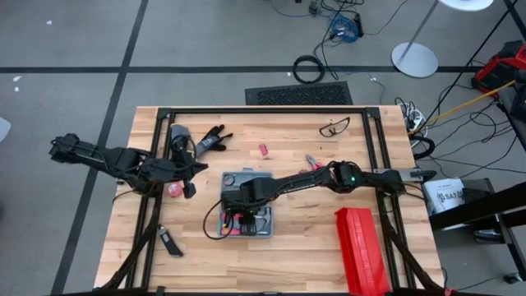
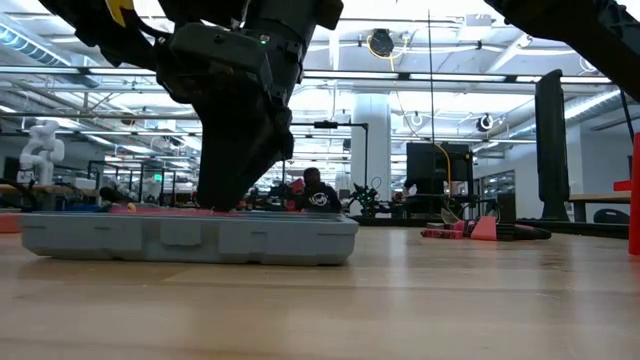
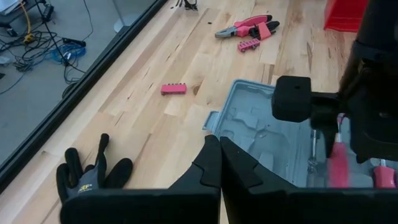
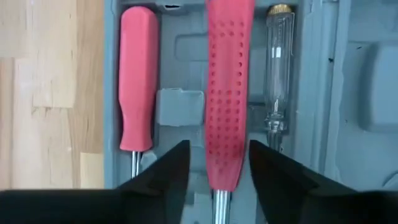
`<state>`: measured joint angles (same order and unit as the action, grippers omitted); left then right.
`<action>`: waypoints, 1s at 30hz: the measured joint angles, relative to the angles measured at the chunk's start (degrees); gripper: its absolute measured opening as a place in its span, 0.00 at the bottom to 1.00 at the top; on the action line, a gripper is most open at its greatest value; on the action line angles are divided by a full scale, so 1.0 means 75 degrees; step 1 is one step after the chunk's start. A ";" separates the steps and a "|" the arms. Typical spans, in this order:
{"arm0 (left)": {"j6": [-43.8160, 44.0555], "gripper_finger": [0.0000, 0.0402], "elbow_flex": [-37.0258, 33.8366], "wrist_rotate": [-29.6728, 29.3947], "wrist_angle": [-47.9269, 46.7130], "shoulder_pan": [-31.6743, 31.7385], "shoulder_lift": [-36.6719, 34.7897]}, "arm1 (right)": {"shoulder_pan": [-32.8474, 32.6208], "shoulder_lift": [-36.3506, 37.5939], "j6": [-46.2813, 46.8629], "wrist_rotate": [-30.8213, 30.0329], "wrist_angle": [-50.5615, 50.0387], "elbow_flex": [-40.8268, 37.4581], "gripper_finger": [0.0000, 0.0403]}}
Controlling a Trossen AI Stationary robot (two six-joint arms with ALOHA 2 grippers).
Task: Prefit tool cases
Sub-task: Put the red hammer into the gray prefit tools case
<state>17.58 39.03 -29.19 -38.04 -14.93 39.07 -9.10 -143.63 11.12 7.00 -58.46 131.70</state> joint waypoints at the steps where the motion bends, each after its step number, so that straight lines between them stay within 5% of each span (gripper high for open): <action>1: 0.0001 0.00 0.0000 -0.0001 0.0000 -0.0029 0.0000 | 0.0000 0.0000 0.0020 -0.0002 -0.0002 0.0000 0.43; 5: 0.0015 0.00 0.0000 -0.0003 0.0000 -0.0109 0.0000 | 0.0000 0.0000 0.0029 -0.0001 -0.0015 0.0009 0.47; 9: 0.0018 0.00 -0.0003 -0.0002 0.0000 -0.0126 0.0003 | 0.0000 -0.0003 -0.0015 -0.0185 -0.0312 0.0389 0.41; 17: 0.0021 0.00 -0.0003 -0.0002 -0.0003 -0.0126 0.0015 | -0.0004 0.0031 -0.0608 -0.0888 0.0251 0.0402 0.03; 30: 0.0024 0.00 -0.0003 0.0000 -0.0035 -0.0126 0.0078 | -0.0050 -0.0454 -0.0316 -0.0509 0.0461 0.0405 0.00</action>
<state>17.76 39.00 -29.19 -38.30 -15.88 39.65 -9.47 -147.04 8.75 3.19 -55.00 134.73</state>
